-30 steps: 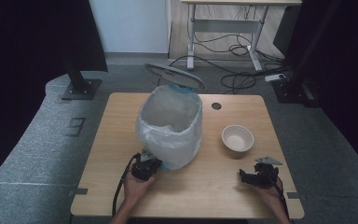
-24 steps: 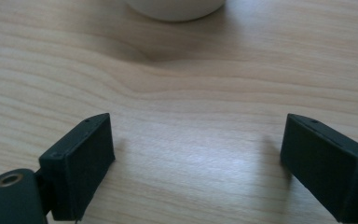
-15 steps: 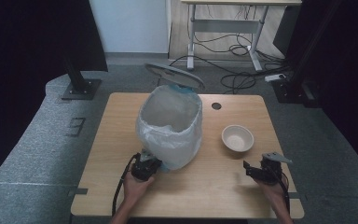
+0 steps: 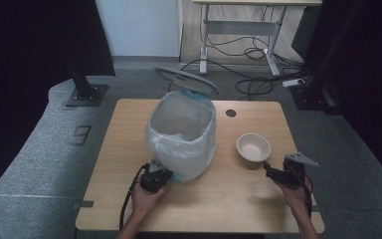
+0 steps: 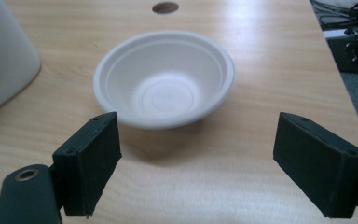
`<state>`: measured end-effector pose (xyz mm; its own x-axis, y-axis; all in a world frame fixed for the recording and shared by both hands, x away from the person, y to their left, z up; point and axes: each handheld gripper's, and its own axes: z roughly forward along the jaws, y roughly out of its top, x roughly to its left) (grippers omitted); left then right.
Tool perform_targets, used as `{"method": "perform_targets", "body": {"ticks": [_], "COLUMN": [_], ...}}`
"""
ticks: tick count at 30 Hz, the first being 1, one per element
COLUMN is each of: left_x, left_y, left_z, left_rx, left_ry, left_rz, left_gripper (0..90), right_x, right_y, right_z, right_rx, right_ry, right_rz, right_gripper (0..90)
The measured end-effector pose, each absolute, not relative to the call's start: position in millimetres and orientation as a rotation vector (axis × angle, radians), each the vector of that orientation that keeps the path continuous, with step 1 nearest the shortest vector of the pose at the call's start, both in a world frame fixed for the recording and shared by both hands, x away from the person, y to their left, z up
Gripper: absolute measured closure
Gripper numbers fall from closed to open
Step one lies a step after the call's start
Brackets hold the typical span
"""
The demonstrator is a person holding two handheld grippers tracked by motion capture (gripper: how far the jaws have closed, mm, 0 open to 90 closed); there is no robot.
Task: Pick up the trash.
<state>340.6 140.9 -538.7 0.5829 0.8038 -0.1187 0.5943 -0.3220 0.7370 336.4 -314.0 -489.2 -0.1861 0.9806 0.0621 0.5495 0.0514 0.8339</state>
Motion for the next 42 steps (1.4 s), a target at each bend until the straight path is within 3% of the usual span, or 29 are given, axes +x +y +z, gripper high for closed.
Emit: {"method": "perform_targets", "body": {"ticks": [12, 29, 42], "left_x": [340.6, 340.5, 340.0], "left_y": [141.0, 141.3, 141.4], "left_z": [-538.9, -538.9, -538.9], "left_rx": [2.035, 2.036, 2.041], "left_ry": [1.113, 1.109, 1.105], "left_rz": [0.342, 0.340, 0.344], "left_gripper": [90.0, 90.0, 90.0], "right_x": [367.4, 404.8, 412.8], "right_y": [-314.5, -316.8, -317.3], "right_z": [-479.2, -504.2, -517.1], "right_rx": [1.545, 1.630, 1.653], "right_ry": [1.795, 1.814, 1.835], "right_rz": [0.961, 0.891, 0.852], "right_gripper": [15.8, 21.5, 26.8]}}
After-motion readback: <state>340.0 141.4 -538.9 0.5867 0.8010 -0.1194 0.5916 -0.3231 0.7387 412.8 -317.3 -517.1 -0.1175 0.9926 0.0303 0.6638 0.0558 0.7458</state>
